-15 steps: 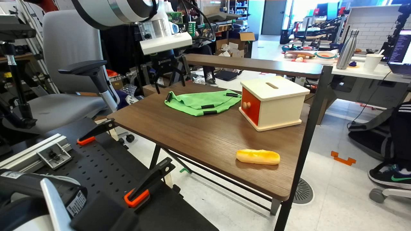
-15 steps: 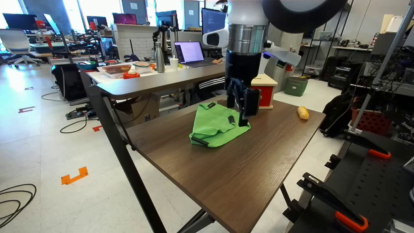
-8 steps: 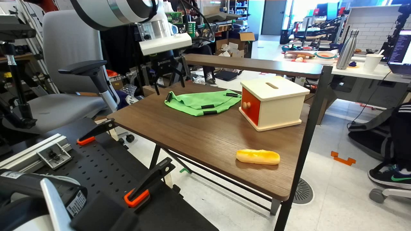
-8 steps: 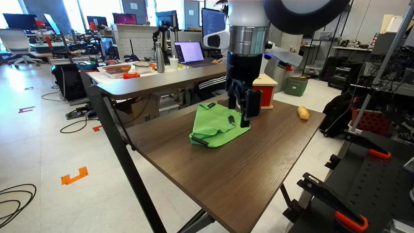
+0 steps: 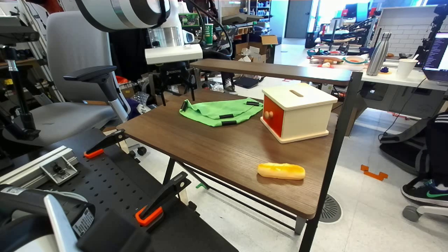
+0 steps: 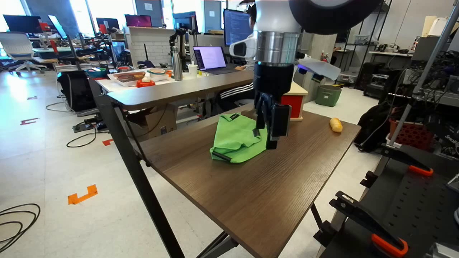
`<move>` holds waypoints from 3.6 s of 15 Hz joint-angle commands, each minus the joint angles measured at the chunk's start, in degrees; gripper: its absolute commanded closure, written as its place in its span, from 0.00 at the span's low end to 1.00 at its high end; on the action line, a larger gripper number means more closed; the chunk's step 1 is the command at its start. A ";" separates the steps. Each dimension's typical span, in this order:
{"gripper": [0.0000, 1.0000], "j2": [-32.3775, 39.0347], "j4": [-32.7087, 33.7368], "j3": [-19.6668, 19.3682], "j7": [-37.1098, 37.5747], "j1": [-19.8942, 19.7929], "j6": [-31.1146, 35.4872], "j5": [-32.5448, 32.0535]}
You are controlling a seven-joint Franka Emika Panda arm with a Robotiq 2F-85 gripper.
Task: Fold the green cloth on the table
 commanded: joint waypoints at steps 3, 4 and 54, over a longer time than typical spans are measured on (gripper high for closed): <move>0.00 1.49 -1.76 4.70 2.48 -3.40 10.21 7.70; 0.00 2.00 -1.56 4.13 3.92 -2.90 11.17 7.06; 0.99 2.64 9.26 -0.59 25.87 9.68 7.88 -0.70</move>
